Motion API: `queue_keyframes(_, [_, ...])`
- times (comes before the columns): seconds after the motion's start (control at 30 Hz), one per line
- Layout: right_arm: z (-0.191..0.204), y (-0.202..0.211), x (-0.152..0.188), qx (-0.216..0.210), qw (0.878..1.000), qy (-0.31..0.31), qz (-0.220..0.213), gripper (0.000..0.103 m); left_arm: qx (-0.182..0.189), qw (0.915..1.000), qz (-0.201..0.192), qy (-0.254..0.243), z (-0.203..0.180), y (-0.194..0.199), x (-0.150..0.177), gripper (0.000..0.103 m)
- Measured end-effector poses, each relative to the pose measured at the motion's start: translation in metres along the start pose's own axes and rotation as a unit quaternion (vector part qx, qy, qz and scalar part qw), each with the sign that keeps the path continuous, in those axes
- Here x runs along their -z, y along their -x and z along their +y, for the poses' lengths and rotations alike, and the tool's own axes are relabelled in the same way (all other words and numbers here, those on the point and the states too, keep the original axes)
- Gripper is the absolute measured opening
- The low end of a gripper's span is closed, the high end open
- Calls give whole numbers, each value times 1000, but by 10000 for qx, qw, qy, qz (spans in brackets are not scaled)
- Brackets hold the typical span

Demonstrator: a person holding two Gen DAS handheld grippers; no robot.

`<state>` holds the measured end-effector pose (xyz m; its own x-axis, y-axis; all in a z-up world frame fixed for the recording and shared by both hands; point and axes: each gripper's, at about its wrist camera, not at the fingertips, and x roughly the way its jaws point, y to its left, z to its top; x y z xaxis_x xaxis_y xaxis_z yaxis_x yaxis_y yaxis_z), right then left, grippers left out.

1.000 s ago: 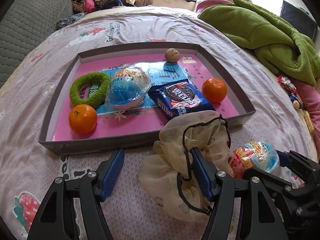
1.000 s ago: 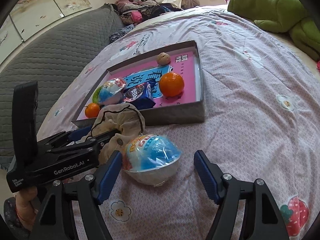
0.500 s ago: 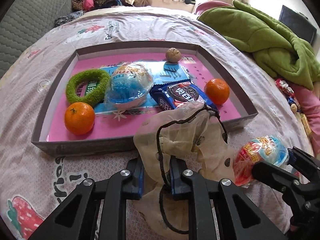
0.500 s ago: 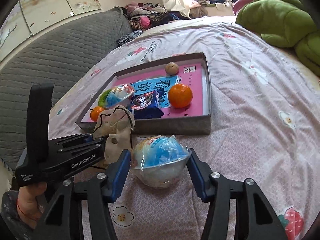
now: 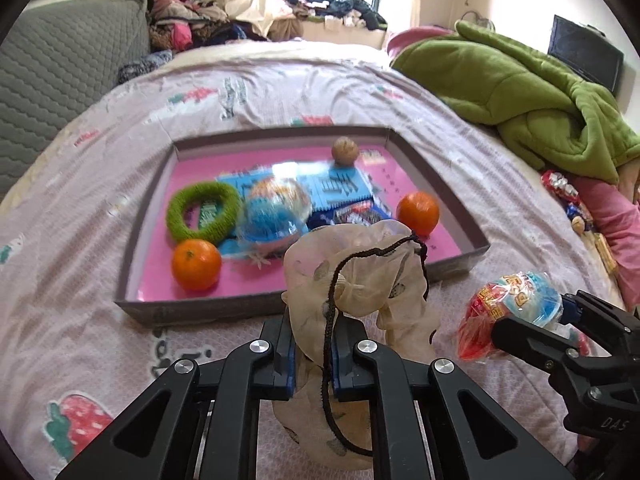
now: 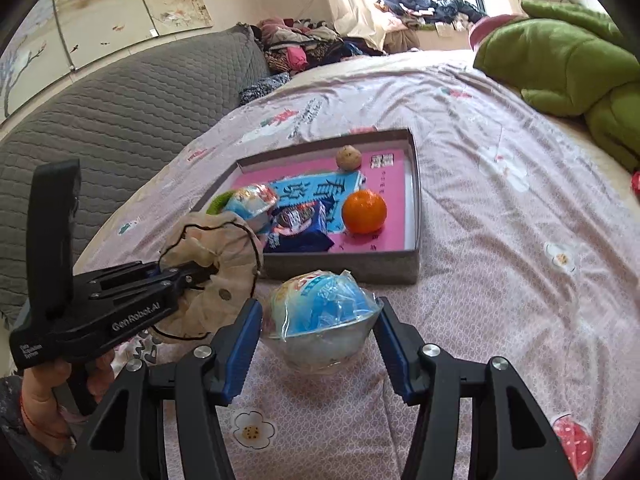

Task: Organize objects
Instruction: 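Grasp the beige scrunchie with the left tool while the right tool grasps the Kinder egg, then lift and carry the scrunchie and Kinder egg over the grey box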

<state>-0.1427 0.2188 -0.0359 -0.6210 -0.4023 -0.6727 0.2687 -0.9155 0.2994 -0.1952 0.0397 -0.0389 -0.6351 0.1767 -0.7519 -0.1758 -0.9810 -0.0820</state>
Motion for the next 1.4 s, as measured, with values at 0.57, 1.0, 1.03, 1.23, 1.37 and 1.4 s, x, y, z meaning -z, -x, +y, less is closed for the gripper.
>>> queue_keyframes(0.57, [35,50,-35,105,9951,567,-798,56,-261,9979,-585,-126,5,62,-28,12])
queue_keyframes(1.0, [42,49,-77,191,9908,833,-1053,56,-462,9961,-745,-98,20,63,-52,12])
queue_keyframes(1.03, [42,47,-80,207,9905,837,-1067,56,-474,9961,-744,-98,21,61,-53,12])
queue_keyframes(1.23, [40,28,-101,290,9895,925,-1071,56,-575,9960,-679,7,36,41,-67,12])
queue_keyframes(1.37, [36,10,-113,325,9893,987,-1027,56,-643,9959,-637,83,45,25,-74,12])
queue_keyframes(1.4, [35,6,-114,351,9891,997,-1027,56,-656,9959,-619,103,48,21,-75,12])
